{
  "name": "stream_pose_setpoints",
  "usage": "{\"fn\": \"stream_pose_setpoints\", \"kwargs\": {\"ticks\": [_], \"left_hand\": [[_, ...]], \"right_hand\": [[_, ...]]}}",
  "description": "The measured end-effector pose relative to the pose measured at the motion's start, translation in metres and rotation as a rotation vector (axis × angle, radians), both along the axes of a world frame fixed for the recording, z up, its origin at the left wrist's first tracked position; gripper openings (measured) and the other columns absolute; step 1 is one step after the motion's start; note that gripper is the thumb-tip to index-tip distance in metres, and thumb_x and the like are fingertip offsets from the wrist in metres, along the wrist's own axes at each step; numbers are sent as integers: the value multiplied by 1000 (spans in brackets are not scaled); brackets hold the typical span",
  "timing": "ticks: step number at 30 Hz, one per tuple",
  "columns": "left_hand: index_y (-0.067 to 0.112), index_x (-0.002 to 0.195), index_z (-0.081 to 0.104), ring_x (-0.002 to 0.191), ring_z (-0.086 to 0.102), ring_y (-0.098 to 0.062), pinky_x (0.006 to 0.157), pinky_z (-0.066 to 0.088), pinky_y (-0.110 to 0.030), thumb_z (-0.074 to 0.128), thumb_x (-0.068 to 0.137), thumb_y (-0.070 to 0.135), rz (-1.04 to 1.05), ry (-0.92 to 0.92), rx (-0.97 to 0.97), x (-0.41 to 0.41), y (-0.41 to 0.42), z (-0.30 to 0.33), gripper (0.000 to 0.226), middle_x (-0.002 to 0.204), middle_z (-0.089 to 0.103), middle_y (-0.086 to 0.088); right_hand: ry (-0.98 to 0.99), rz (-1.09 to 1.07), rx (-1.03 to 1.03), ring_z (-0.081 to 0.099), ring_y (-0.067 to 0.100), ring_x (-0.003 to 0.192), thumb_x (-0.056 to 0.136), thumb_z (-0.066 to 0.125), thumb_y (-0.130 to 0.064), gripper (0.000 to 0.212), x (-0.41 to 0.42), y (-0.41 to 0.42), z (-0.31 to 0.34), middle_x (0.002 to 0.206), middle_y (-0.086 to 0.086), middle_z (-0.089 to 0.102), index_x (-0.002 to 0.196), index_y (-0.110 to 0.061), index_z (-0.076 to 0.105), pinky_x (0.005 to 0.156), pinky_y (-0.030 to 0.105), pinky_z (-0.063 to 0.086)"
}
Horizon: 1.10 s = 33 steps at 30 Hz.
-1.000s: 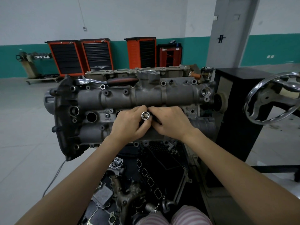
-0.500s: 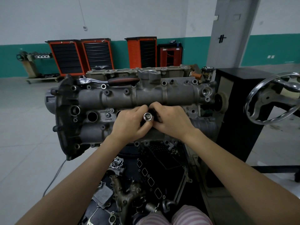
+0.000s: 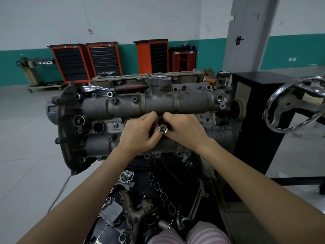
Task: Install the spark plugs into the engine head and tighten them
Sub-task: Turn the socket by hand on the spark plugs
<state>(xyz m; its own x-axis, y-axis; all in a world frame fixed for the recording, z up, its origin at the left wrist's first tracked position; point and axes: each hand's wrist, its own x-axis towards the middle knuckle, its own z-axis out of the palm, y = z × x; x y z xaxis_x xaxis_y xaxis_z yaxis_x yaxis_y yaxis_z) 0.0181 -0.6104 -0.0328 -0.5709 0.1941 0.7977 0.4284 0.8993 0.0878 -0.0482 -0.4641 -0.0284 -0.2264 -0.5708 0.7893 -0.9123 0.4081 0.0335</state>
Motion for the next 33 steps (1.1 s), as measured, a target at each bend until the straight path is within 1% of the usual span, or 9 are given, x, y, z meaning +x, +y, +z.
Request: {"fn": "stream_pose_setpoints", "kwargs": {"ticks": [3, 7, 11, 16, 19, 22, 25, 27, 33], "left_hand": [[4, 68, 47, 40, 42, -25, 42, 26, -24, 43, 74, 30, 29, -8, -53, -1, 0, -1, 27, 57, 46, 1], [6, 67, 47, 41, 48, -27, 40, 28, -24, 46, 76, 33, 96, -3, -105, -4, 1, -2, 28, 57, 51, -3], [8, 65, 45, 42, 49, -28, 40, 27, -25, 44, 79, 33, 127, 8, -92, -6, 0, -4, 29, 54, 52, -4], [5, 70, 49, 42, 50, -30, 43, 25, -24, 42, 82, 31, 104, 17, -75, -5, 0, -3, 29, 58, 54, -6], [4, 72, 49, 42, 50, -29, 44, 25, -24, 41, 84, 31, 93, 15, -66, -3, 1, -3, 31, 61, 54, -5], [3, 74, 48, 44, 50, -28, 41, 30, -28, 40, 85, 31, 62, 0, -45, -3, 0, -2, 31, 64, 53, -6], [2, 74, 48, 43, 49, -26, 39, 32, -29, 41, 82, 31, 59, -1, -55, -5, 0, -3, 31, 64, 53, -6], [6, 68, 47, 42, 48, -24, 39, 30, -26, 44, 79, 33, 89, 5, -67, -5, 1, -3, 29, 58, 51, -2], [8, 64, 46, 41, 49, -26, 40, 31, -26, 44, 83, 30, 79, 40, -62, -5, 0, -4, 29, 53, 51, -3]], "right_hand": [[-2, -16, -3, 56, 29, 46, 71, 75, -15, 26, -1, 0, 0, 55, 8, 58, 72, -1, 53, 39, 28, 31], [6, -8, 0, 54, 31, 45, 67, 73, -7, 21, -1, 0, 0, 55, 9, 58, 73, -1, 54, 37, 29, 31], [1, -2, -5, 54, 30, 47, 72, 70, -10, 18, -2, 0, -1, 56, 8, 57, 75, -2, 54, 37, 32, 35], [-23, 17, 52, 60, 28, 55, 73, 70, -17, 26, -3, -1, -3, 65, 3, 63, 92, -3, 60, 41, 30, 39], [-8, 34, 78, 62, 30, 63, 75, 66, -13, 24, -4, 1, -3, 71, 6, 65, 96, -4, 62, 44, 36, 45], [-20, 23, 62, 63, 32, 71, 79, 59, -10, 18, -6, 1, -3, 77, 9, 66, 96, -4, 63, 50, 44, 47], [-34, 36, 27, 59, 32, 59, 76, 63, -6, 10, -3, 2, -1, 66, 9, 61, 83, -1, 59, 43, 39, 44], [-34, 40, 21, 56, 29, 53, 72, 67, -5, 14, 0, 3, 1, 61, 7, 58, 78, -2, 56, 40, 34, 39], [-68, 32, 20, 58, 26, 57, 78, 66, -15, 19, 1, 4, 1, 65, 4, 59, 91, -3, 60, 44, 37, 44]]}}
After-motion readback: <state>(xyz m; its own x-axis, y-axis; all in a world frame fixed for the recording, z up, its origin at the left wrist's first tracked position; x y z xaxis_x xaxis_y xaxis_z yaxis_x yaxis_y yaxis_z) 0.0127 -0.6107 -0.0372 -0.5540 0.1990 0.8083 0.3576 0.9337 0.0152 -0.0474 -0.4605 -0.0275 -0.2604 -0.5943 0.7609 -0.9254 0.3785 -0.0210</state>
